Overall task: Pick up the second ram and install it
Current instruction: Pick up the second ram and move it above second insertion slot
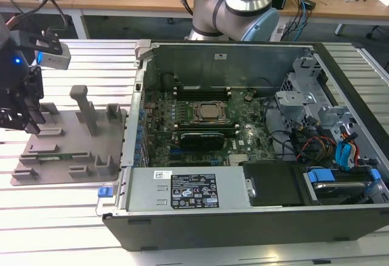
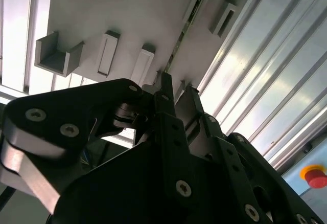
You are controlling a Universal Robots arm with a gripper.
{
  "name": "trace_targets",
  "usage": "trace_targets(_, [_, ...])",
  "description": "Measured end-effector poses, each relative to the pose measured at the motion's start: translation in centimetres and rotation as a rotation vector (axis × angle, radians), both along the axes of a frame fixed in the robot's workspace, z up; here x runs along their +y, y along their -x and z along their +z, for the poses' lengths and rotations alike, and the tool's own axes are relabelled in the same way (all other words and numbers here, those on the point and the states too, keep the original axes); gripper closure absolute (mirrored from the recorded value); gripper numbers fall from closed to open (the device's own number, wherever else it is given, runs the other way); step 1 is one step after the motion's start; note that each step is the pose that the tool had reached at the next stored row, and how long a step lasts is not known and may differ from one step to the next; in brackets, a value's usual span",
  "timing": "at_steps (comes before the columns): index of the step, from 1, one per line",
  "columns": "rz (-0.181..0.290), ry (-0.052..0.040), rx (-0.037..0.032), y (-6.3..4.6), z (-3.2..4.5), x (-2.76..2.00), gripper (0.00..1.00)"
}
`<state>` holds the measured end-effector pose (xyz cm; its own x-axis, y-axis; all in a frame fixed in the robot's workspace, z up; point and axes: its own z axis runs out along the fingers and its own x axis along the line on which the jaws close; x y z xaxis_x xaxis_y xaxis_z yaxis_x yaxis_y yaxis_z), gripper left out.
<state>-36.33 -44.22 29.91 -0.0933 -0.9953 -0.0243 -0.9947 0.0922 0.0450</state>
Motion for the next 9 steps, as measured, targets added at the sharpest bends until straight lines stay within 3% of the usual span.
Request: trace_targets(9, [0.0,0.0,0.0,0.0,-1.62,0.0,0.7])
